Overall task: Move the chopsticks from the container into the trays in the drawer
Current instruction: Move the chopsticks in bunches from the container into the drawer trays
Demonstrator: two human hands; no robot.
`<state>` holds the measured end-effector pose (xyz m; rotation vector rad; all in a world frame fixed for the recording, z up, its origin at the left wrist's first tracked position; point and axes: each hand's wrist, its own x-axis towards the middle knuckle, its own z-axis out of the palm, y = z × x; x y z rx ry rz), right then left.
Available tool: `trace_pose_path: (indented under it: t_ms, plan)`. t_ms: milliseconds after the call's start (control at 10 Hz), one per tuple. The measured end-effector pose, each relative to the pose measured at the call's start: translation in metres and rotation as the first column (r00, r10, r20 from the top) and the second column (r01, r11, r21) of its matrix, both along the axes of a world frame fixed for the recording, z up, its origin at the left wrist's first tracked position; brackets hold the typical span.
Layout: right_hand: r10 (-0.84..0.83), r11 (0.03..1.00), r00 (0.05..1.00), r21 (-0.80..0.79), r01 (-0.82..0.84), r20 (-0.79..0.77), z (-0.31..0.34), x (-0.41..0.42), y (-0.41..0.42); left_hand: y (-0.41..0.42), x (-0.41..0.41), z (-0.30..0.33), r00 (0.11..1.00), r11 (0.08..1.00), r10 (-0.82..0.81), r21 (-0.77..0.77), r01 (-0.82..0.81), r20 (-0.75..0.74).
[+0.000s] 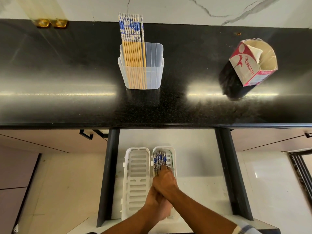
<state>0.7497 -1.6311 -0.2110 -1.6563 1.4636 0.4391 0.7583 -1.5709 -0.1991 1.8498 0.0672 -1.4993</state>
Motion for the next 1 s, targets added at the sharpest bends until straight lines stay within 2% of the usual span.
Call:
trace_pose_path:
  t_ms: [100, 200, 300, 400, 500, 600, 700, 800, 900, 1000]
  plan:
    - [-0.041, 0.999, 0.999, -0.024, 0.041, 0.012, 0.001, 0.001, -0.003, 0.0, 0.002, 0.0, 1.0, 0.999, 0.023, -0.032, -0.023, -0.005]
    - [-0.019, 0.998, 0.999, -0.06, 0.021, 0.032, 0.001, 0.006, -0.014, -0.001, 0.014, -0.001, 0.96, 0.966, 0.252, -0.021, -0.256, -0.121]
    - [0.07, 0.992, 0.997, -0.104, -0.067, 0.029, 0.002, 0.011, -0.022, 0.015, 0.009, -0.042, 0.607, 0.839, -0.52, 0.227, 0.494, 0.601]
    - [0.249, 0.957, 0.969, -0.15, -0.247, -0.007, 0.002, 0.017, -0.03, 0.022, 0.013, -0.063, 0.141, 0.529, -0.819, 0.64, 0.557, 0.556]
    - [0.328, 0.933, 0.944, -0.145, -0.329, -0.032, 0.003, 0.017, -0.033, 0.02, 0.011, -0.069, 0.032, 0.535, -0.713, 0.514, 0.671, 0.7]
    - [0.372, 0.918, 0.927, -0.131, -0.375, -0.046, 0.007, 0.017, -0.035, 0.012, 0.016, -0.058, -0.075, 0.352, -0.806, 0.577, 0.737, 0.587]
    - [0.374, 0.918, 0.927, -0.127, -0.376, -0.041, 0.008, 0.016, -0.036, 0.002, 0.007, -0.045, 0.016, 0.33, -0.876, 0.576, 0.748, 0.482]
    - [0.272, 0.959, 0.96, -0.103, -0.264, 0.073, 0.02, 0.013, -0.042, 0.001, 0.015, -0.028, -0.125, 0.177, -0.902, 0.619, 0.766, 0.412]
    - [0.11, 0.994, 0.974, -0.049, -0.102, 0.2, 0.042, 0.007, -0.056, -0.007, 0.023, 0.003, -0.133, 0.134, -0.91, 0.58, 0.804, 0.394]
    - [-0.161, 0.983, 0.93, -0.028, 0.181, 0.331, 0.079, -0.012, -0.088, -0.016, 0.053, 0.062, 0.001, 0.23, -0.843, 0.358, 0.905, 0.538]
